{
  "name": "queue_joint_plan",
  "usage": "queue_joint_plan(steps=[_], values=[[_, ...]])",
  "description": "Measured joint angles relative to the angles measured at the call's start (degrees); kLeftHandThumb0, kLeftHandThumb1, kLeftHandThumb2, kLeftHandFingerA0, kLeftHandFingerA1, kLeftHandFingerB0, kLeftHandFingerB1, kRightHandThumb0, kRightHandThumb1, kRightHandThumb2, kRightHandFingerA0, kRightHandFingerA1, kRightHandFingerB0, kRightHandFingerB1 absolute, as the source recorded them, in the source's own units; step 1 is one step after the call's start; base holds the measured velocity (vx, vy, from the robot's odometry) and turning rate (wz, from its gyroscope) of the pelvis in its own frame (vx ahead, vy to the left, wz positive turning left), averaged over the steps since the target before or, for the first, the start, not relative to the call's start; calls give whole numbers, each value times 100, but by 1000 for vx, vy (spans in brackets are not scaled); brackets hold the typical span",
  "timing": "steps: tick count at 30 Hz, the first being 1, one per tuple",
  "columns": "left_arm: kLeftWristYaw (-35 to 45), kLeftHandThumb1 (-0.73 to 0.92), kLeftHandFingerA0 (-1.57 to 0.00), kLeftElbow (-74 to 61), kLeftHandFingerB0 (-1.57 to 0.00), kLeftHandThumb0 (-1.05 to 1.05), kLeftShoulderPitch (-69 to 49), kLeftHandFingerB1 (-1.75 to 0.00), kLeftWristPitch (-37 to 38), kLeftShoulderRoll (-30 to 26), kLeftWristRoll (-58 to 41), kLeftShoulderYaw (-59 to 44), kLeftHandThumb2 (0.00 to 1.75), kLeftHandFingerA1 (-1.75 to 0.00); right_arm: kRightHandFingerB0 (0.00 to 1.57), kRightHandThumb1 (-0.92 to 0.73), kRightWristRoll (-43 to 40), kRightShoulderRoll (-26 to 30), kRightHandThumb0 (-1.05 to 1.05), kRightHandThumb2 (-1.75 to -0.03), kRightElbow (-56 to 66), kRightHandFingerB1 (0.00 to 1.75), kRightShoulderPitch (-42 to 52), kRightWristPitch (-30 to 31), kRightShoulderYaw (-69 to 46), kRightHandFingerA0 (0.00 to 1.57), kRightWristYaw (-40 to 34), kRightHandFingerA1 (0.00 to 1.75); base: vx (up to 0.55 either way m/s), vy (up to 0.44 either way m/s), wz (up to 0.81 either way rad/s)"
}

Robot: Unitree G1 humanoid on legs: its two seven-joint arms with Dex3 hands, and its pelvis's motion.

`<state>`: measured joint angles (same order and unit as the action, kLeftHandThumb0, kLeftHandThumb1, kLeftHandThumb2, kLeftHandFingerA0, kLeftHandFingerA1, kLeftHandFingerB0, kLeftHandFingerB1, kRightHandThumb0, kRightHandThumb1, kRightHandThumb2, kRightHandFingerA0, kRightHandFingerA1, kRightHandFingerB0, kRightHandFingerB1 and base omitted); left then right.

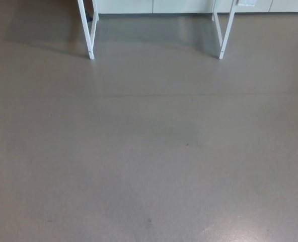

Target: The robot walks towards a desk on which a file tray is kept in the middle and a stapler is kept to its right. The robot lifts the stapler using its right hand and places it on the file tray.

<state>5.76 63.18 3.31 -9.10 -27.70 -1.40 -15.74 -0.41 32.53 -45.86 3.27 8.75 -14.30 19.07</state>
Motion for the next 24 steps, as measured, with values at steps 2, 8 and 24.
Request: queue_joint_plan(steps=[2,8,24], values=[[33,76,-19,48,0,-54,14,-68,-53,-11,-32,-53,143,-80,1,-67,-45,23,-55,-59,120,17,19,93,-10,8,128,42,0,0,0],[67,66,-41,64,-7,-76,69,-90,-251,-56,-116,-95,133,-123,0,-50,-62,167,-73,-87,323,11,89,244,146,0,393,36,4,5,-4],[163,72,-13,52,0,-60,63,-67,-399,-101,-209,3,141,-78,0,-51,-8,325,-71,-89,392,17,162,421,374,1,571,41,123,121,1]])
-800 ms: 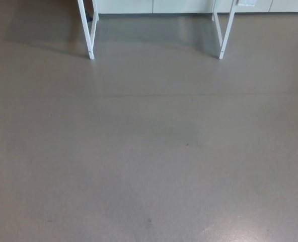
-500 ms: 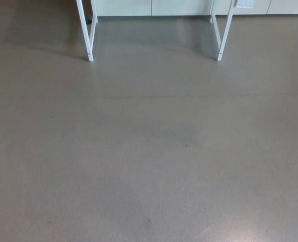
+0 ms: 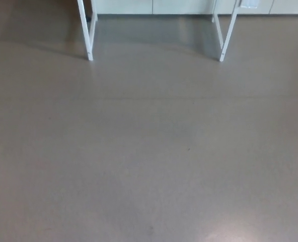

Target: The robot walks towards a desk on which a file tray is kept in the middle and a stapler is kept to its right. The robot lifts the stapler using its right hand and places it on the file tray.

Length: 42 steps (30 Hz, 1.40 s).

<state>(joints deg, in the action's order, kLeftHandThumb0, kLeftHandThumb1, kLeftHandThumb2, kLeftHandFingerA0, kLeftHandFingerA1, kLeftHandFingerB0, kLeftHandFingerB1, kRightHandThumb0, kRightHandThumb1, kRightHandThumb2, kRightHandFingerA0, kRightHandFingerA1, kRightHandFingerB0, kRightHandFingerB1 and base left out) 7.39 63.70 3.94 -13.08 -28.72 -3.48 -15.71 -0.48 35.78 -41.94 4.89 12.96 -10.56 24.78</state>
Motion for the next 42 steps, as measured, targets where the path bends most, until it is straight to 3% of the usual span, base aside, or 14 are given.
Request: queue_joint_plan(steps=[1,4,6,9,11,27,29,30,34,38,39,40,41,42], values=[[7,71,-12,-43,0,-62,-4,-68,0,-45,-3,-2,141,-78,0,-72,6,2,-68,-62,9,23,5,8,30,13,12,38,198,224,10],[15,71,-18,-75,-1,-61,-28,-68,0,-77,-11,-7,141,-81,3,-49,89,26,-71,-87,78,19,9,20,244,0,17,43,179,112,2],[21,62,-49,-84,-22,-82,-57,-91,0,-71,-12,-2,130,-117,3,-69,99,31,-65,-60,100,24,10,26,252,37,16,44,164,25,7],[19,60,-16,-88,-11,-78,-100,-90,0,-69,-12,3,133,-106,0,-47,95,32,-56,-88,103,31,14,42,206,0,3,44,175,-48,12],[28,59,-27,-97,-14,-78,-167,-84,0,-69,-17,-1,135,-100,6,-64,41,15,-57,-62,104,19,25,56,73,4,-12,35,202,-99,7],[37,61,-29,-32,-12,-78,-205,-78,-15,5,-17,103,135,-94,7,-65,-26,52,-56,-62,-34,19,0,183,-99,13,20,42,269,-94,4],[29,61,-35,35,-13,-78,-183,-79,-15,6,-20,87,134,-99,0,-51,-18,27,-34,-102,-7,50,1,190,-122,2,-24,51,297,156,-11],[23,63,-44,60,-13,-78,-159,-82,-15,1,-21,77,133,-108,6,-62,-22,-5,-46,-58,18,28,4,193,-153,11,-63,44,564,90,39],[-4,65,-44,69,-6,-77,-58,-85,-16,-29,-10,90,132,-118,5,-63,-60,-145,-53,-59,168,27,-6,171,-270,8,-158,42,437,181,-14],[-8,63,-52,20,-20,-77,-50,-90,-17,-45,-11,88,134,-120,8,-61,-85,-187,-53,-61,213,23,42,171,-331,13,-190,43,307,74,9],[-10,64,-48,14,-14,-79,-50,-90,-17,-45,-10,91,134,-122,0,-52,-85,-187,-33,-102,220,50,50,171,-339,2,-206,52,323,13,5],[-9,64,-38,-20,-10,-79,-66,-81,-21,-45,-11,93,134,-105,8,-63,-83,-189,-50,-59,219,28,55,170,-342,11,-233,40,351,-34,7],[-7,64,-32,-41,-9,-77,-79,-79,-22,-45,-13,92,132,-101,0,-44,-82,-192,-59,-86,212,26,59,169,-340,0,-250,49,347,-50,13],[0,75,-23,-46,0,-56,-90,-68,-22,-49,-17,82,143,-83,5,-66,-78,-182,-58,-62,211,19,64,177,-310,13,-241,44,258,-86,11]])
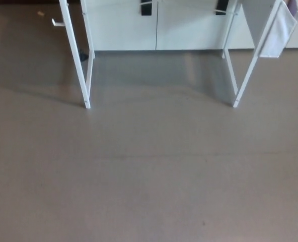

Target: The robot walks towards a desk on which a file tray is kept in the middle and a stapler is kept to its right. The robot lifts the stapler using its right hand and places it on the file tray.

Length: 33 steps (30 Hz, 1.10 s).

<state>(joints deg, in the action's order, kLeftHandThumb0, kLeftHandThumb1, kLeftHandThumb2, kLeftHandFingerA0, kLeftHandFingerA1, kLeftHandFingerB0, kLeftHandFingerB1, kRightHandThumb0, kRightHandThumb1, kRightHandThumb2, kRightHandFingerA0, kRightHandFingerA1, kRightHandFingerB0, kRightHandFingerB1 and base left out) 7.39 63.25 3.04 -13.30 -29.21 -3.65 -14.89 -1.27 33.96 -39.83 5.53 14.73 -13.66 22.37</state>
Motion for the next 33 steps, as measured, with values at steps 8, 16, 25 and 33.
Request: queue_joint_plan(steps=[8,16,25,33], values=[[3,65,-40,11,-11,-78,78,-83,-7,38,-6,-1,131,-110,3,-66,69,65,-54,-59,120,25,18,59,105,19,-68,49,413,-191,13],[-5,65,-38,44,-15,-79,33,-85,-14,38,-7,-11,133,-105,8,-63,-10,31,-47,-62,-49,23,-18,74,-25,7,-33,37,324,18,-12],[2,65,-35,152,-11,-80,130,-81,-13,8,-13,-38,131,-102,10,-61,-69,-28,-51,-61,-176,22,-82,15,-11,12,-19,42,547,69,-11],[-1,68,-30,163,-15,-68,105,-50,-13,-1,-2,0,101,-66,0,-49,-3,-27,-34,-101,-167,50,-87,15,148,2,-86,51,429,-73,10]])
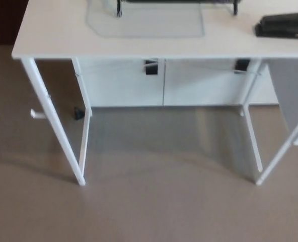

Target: The robot walks towards a desk on which a file tray is kept in the middle and a stapler is kept to its right. The robot lifts the stapler using its right hand and places it on the file tray.

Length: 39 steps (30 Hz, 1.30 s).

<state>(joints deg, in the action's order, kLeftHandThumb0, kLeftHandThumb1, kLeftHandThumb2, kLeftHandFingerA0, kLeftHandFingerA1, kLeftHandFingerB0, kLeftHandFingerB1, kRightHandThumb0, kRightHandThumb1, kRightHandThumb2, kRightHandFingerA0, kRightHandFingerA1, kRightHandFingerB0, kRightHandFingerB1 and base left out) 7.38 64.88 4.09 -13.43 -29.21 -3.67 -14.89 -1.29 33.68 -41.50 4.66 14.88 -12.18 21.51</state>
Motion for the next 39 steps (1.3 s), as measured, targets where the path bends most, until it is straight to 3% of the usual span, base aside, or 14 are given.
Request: queue_joint_plan(steps=[1,3,13,14,15,17,18,21,23,24,30,36,37,39], values=[[7,85,-30,-17,-20,-66,21,-41,-1,12,0,9,66,-68,9,-64,-1,-7,-55,-62,-3,22,-32,-15,28,21,10,44,518,-153,106],[15,85,-30,-66,-22,-66,63,-39,-2,22,-1,18,65,-66,0,-49,21,62,-33,-101,-14,50,-42,-26,36,3,-15,52,499,-170,51],[21,85,-32,-116,-24,-66,-25,-43,-2,20,1,29,65,-69,8,-61,99,151,-46,-61,146,21,-10,-51,208,11,37,42,315,-17,-5],[18,86,-29,-115,-23,-66,-25,-42,-2,18,4,37,66,-66,0,-55,92,154,-31,-103,144,50,2,-46,189,2,40,52,345,120,-17],[15,68,-26,-115,-19,-68,-21,-52,-2,21,6,51,98,-65,9,-62,66,138,-46,-61,150,21,14,-40,105,11,37,41,349,142,-3],[22,86,-26,-149,-21,-65,10,-43,-2,28,7,67,65,-67,0,-52,33,79,-32,-102,189,50,22,-15,0,1,15,51,336,109,9],[23,85,-27,-167,-23,-67,10,-42,-2,11,6,62,65,-67,10,-65,35,68,-52,-61,236,23,20,-4,5,9,3,33,325,93,-13],[17,68,-32,-207,-17,-69,23,-51,-2,-13,7,59,101,-68,1,-39,45,51,-46,-85,167,42,13,-7,17,0,-35,48,248,66,2],[19,86,-31,-211,-20,-67,-20,-39,-2,-14,6,56,65,-66,9,-63,-6,-5,-55,-59,69,27,11,-8,-115,25,-44,46,77,-31,10],[19,85,-29,-211,-22,-66,-34,-41,-2,-14,5,56,65,-65,0,-50,-31,-12,-34,-102,37,50,8,-8,-161,3,-44,52,53,-55,6],[2,85,-27,-187,-20,-66,-59,-38,-25,-4,0,20,65,-67,11,-61,-33,-27,-54,-60,30,25,-8,-5,-115,20,-46,45,35,-176,2],[9,86,-23,-136,-20,-66,-55,-39,-33,27,-2,24,65,-59,10,-63,-41,16,-54,-61,50,22,15,11,-141,14,-84,40,43,29,-3],[10,85,-28,-129,-22,-67,-53,-40,-33,28,-2,26,65,-63,0,-49,-31,27,-34,-101,51,50,16,17,-110,2,-83,51,0,0,0],[9,85,-26,-120,-21,-67,-50,-41,-33,28,1,34,65,-65,10,-63,-15,55,-52,-61,40,22,14,17,-45,23,-74,43,0,0,0]])
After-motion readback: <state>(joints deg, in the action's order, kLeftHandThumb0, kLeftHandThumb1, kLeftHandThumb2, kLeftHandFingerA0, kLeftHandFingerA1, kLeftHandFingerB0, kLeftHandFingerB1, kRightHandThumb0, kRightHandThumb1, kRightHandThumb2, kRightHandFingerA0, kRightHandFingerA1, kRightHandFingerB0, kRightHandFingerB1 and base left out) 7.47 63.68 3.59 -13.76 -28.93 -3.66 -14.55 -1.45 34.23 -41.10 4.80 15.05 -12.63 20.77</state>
